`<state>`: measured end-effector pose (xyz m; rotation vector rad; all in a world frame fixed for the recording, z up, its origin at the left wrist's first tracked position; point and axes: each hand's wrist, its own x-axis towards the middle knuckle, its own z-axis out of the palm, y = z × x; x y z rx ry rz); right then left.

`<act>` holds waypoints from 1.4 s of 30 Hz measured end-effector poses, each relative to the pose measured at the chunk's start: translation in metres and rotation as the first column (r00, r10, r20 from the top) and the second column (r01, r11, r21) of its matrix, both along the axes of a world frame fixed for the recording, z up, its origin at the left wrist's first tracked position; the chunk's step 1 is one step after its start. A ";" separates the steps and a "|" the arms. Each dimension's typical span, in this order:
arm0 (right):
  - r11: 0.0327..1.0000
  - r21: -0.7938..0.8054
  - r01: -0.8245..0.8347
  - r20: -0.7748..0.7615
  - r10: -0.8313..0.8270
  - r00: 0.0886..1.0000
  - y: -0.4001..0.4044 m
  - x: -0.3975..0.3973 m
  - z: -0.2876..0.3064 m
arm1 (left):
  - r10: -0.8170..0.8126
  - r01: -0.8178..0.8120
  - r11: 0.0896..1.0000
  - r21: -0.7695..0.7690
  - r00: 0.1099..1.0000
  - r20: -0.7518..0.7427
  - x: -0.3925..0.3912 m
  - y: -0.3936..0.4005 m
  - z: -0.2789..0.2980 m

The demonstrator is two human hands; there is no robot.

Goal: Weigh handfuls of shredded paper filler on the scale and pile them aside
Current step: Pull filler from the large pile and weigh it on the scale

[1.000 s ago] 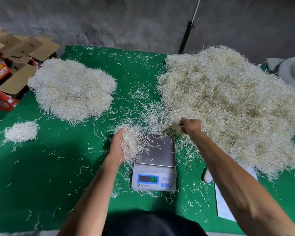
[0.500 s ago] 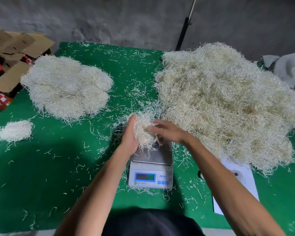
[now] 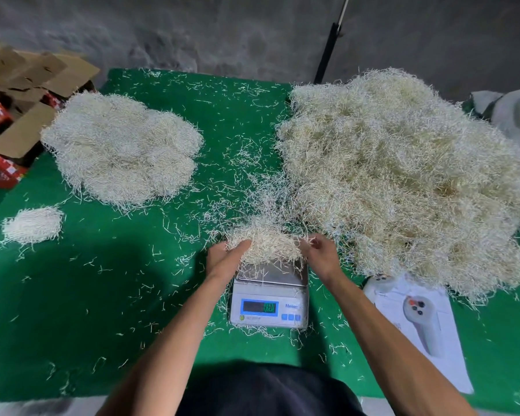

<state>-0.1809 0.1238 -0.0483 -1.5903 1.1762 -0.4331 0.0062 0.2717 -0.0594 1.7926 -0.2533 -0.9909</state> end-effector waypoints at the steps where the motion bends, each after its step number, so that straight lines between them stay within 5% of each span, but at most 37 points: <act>1: 1.000 -0.007 -0.028 0.010 0.028 1.000 0.000 -0.004 -0.002 | -0.030 0.030 0.999 0.026 1.000 0.009 -0.002 0.001 -0.001; 6: 0.997 -0.076 0.014 -0.047 -0.018 0.999 0.006 -0.032 -0.013 | -0.222 0.228 0.973 -0.026 0.964 0.144 0.002 0.014 0.001; 10: 0.975 -0.168 0.143 -0.133 -0.166 0.977 0.031 -0.071 -0.046 | -0.066 0.100 0.986 -0.136 0.968 0.241 0.020 0.045 -0.010; 13: 0.908 -0.348 -0.232 -0.471 0.044 0.881 0.057 -0.099 -0.085 | -0.169 0.171 0.985 0.031 0.898 0.405 0.023 0.070 -0.042; 16: 0.825 -0.383 -0.415 -0.653 0.076 0.754 0.072 -0.103 -0.102 | -0.496 0.379 0.868 0.321 0.675 0.546 0.009 0.093 -0.082; 19: 0.852 -0.363 -0.377 -0.661 0.049 0.749 0.073 -0.096 -0.099 | -0.530 0.362 0.848 0.387 0.563 0.634 -0.006 0.103 -0.099; 26: 0.894 -0.356 -0.273 -0.587 0.014 0.809 0.077 -0.091 -0.098 | -0.526 0.344 0.850 0.399 0.513 0.678 -0.006 0.105 -0.104; 42: 0.912 -0.344 -0.222 -0.509 0.017 0.860 0.076 -0.095 -0.097 | -0.434 0.327 0.899 0.290 0.589 0.682 -0.008 0.109 -0.098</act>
